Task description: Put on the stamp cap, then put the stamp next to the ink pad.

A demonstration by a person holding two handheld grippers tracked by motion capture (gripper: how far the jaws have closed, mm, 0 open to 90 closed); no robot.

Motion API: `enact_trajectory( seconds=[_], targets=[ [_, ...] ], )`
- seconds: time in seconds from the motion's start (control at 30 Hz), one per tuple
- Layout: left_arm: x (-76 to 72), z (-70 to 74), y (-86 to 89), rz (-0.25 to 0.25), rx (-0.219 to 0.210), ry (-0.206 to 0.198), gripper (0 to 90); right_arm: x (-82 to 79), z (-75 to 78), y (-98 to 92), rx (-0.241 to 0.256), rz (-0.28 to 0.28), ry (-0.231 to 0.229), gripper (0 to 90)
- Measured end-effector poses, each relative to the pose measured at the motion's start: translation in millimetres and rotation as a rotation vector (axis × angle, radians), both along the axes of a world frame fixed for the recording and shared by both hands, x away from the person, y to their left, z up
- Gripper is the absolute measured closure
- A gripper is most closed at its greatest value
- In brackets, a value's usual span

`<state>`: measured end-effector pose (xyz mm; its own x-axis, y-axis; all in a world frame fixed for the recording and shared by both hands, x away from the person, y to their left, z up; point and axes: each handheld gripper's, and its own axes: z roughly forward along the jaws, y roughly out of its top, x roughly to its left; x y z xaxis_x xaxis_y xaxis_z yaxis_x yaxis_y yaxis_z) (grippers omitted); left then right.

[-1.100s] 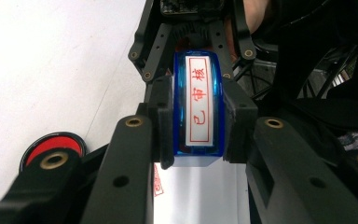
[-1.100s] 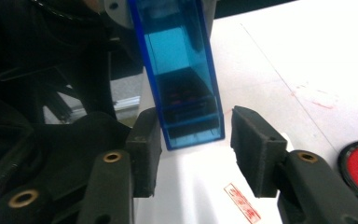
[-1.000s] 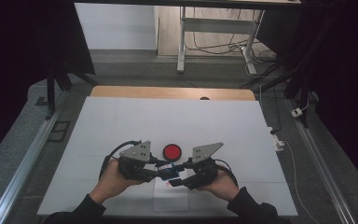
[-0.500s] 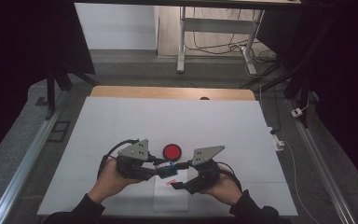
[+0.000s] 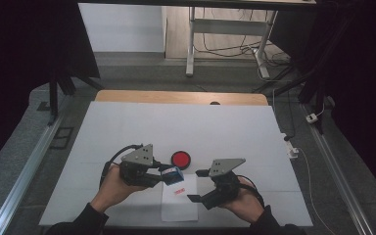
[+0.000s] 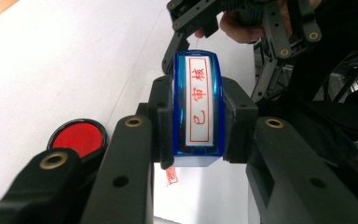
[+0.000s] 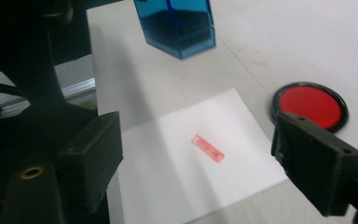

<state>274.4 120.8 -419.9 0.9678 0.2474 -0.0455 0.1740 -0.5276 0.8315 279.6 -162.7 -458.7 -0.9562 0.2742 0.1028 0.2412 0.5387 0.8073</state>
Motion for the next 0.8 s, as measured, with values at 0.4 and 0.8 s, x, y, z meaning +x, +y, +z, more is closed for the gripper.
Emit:
enact_trajectory(
  seconds=[0.4,0.8],
  targets=[
    [0.9,1.2,4.6,0.024,0.010,-0.006,69.6,-9.7,2.8,-20.0,-0.013,-0.104,0.018,8.0],
    [4.5,-0.2,11.9,0.078,0.021,0.005,69.6,-16.3,-0.5,-40.6,-0.070,-0.246,-0.059,0.0]
  ],
)
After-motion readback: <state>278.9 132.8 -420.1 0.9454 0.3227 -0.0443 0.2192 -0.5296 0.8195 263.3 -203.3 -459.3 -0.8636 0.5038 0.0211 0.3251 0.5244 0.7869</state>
